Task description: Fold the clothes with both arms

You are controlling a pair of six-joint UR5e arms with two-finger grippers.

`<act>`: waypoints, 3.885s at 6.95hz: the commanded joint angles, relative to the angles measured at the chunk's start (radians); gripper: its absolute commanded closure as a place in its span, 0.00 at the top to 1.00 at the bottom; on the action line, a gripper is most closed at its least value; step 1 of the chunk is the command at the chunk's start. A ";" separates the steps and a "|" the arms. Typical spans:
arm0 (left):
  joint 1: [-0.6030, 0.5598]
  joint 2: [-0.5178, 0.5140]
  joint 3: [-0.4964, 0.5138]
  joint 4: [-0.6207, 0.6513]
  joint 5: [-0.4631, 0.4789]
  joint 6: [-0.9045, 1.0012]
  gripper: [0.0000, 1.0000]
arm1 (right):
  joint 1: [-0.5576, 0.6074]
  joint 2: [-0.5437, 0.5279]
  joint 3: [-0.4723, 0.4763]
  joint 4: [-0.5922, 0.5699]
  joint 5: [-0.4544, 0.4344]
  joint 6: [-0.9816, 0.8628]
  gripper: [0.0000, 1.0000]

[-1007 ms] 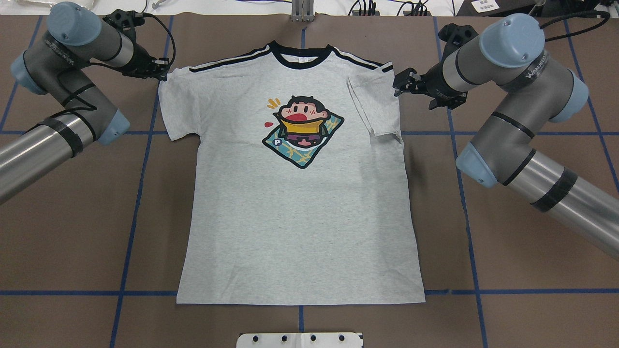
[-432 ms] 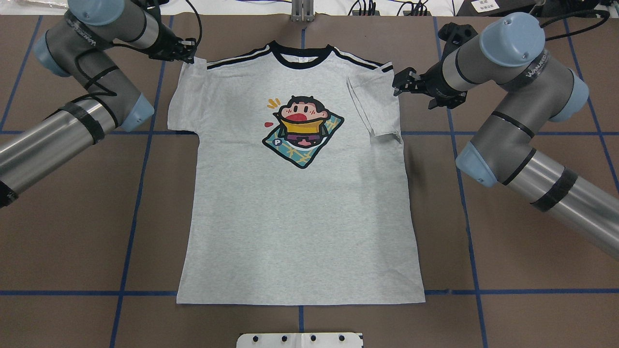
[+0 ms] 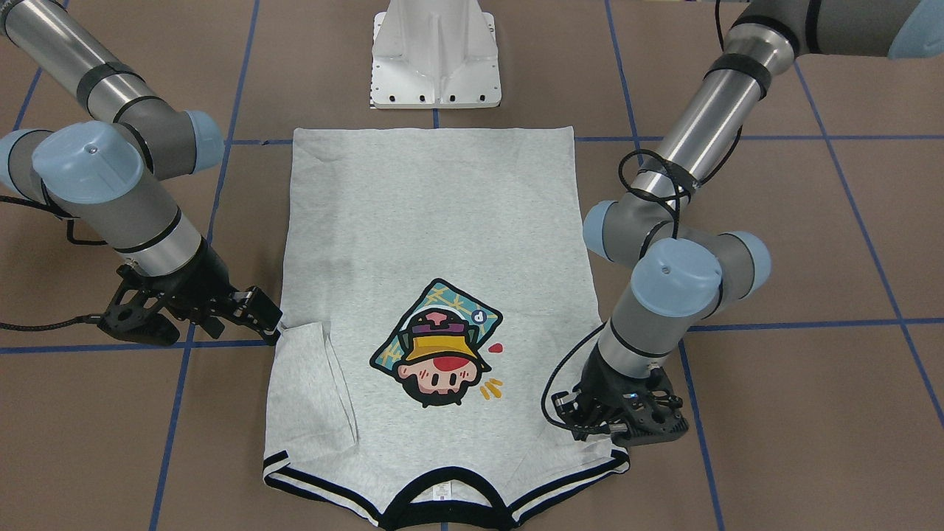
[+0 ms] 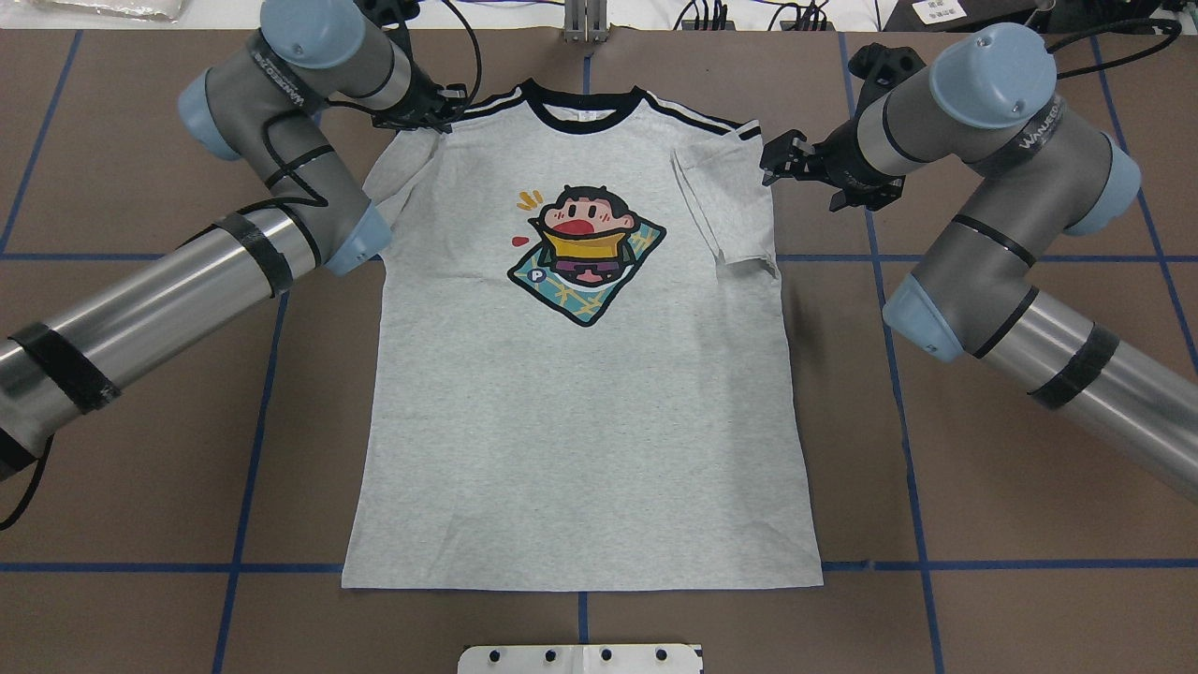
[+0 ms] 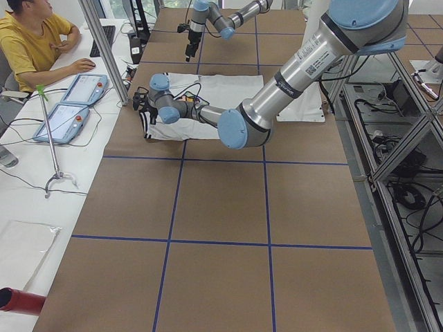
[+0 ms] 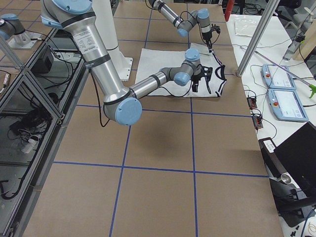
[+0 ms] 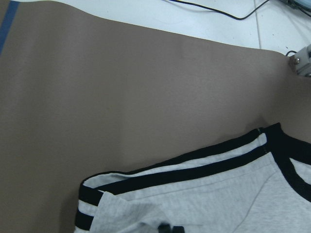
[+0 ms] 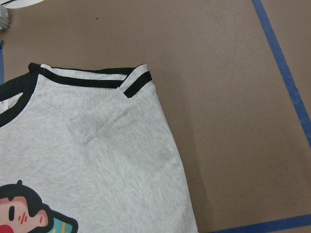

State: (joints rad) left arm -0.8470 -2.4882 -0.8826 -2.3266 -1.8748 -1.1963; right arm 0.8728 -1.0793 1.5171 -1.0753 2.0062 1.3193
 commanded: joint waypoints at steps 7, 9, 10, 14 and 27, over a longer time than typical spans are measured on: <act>0.077 -0.023 -0.036 0.004 0.124 -0.086 0.54 | 0.003 -0.001 0.000 0.000 0.000 0.000 1.00; 0.075 0.027 -0.157 0.016 0.114 -0.088 0.57 | 0.003 -0.016 0.036 -0.003 -0.001 0.015 1.00; 0.078 0.098 -0.279 0.018 0.111 -0.089 0.57 | 0.002 -0.072 0.107 -0.012 -0.003 0.026 1.00; 0.132 0.322 -0.683 0.095 -0.009 -0.169 0.60 | -0.245 -0.252 0.341 -0.024 -0.191 0.403 0.98; 0.137 0.397 -0.754 0.092 0.026 -0.181 0.66 | -0.836 -0.505 0.608 -0.273 -0.521 1.040 0.81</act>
State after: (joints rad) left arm -0.7103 -2.0920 -1.6365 -2.2350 -1.8497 -1.3775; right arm 0.0382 -1.5980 2.1463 -1.3467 1.4832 2.3659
